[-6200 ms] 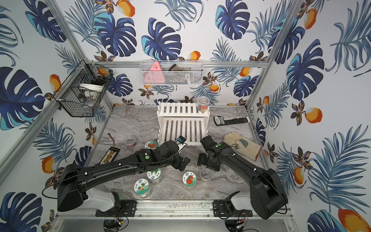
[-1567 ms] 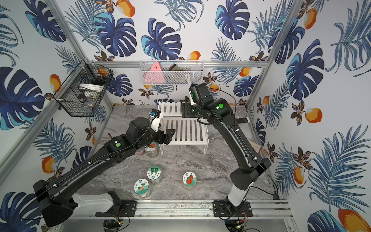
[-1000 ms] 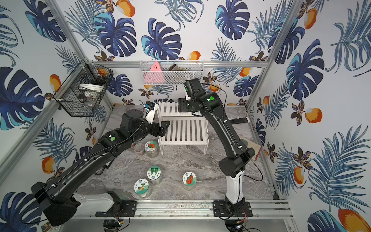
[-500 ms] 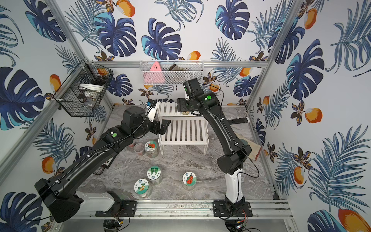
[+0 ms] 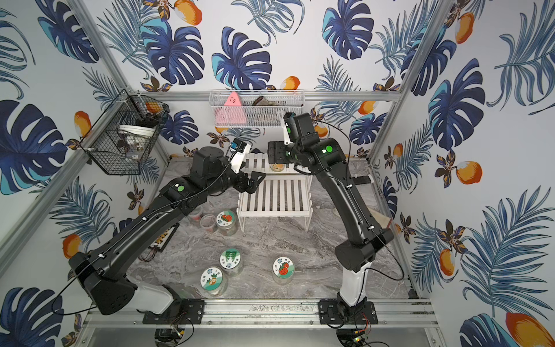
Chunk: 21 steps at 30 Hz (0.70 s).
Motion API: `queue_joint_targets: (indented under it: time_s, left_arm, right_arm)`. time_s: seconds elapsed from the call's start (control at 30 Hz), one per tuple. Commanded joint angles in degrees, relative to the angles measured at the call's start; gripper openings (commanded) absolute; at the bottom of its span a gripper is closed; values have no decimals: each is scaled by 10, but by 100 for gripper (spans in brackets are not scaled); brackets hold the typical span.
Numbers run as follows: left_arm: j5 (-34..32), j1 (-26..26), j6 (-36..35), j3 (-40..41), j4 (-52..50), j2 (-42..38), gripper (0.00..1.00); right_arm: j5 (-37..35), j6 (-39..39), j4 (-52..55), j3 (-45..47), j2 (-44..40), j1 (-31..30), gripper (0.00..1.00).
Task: Place the seed container on the shelf
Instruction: Place the seed jar on the shelf.
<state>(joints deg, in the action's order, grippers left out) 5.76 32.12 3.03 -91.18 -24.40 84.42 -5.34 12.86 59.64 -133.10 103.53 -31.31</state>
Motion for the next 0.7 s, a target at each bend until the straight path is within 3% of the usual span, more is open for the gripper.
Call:
queue_joint_targets:
  time_s: [0.0,0.13,0.3,0.53,0.67]
  left_arm:
    - [50,-2,-33,-27,-4,22,98]
    - [77,-2,-75,-71,-20,61,98]
    - [83,-17,-84,-120,-27,104,97]
    - [214,-58,-100,-163,-29,161,97]
    - [248,-79,-81,-155,16,178,98]
  right_arm:
    - [12,17,-55,50,-42,20,91]
    - [43,40,-96,147,-118,54,92]
    - [134,88,-171,310,-210,104,93]
    - [254,119,-276,480,-281,135,97]
    - [268,136,-309,524,-294,143,98]
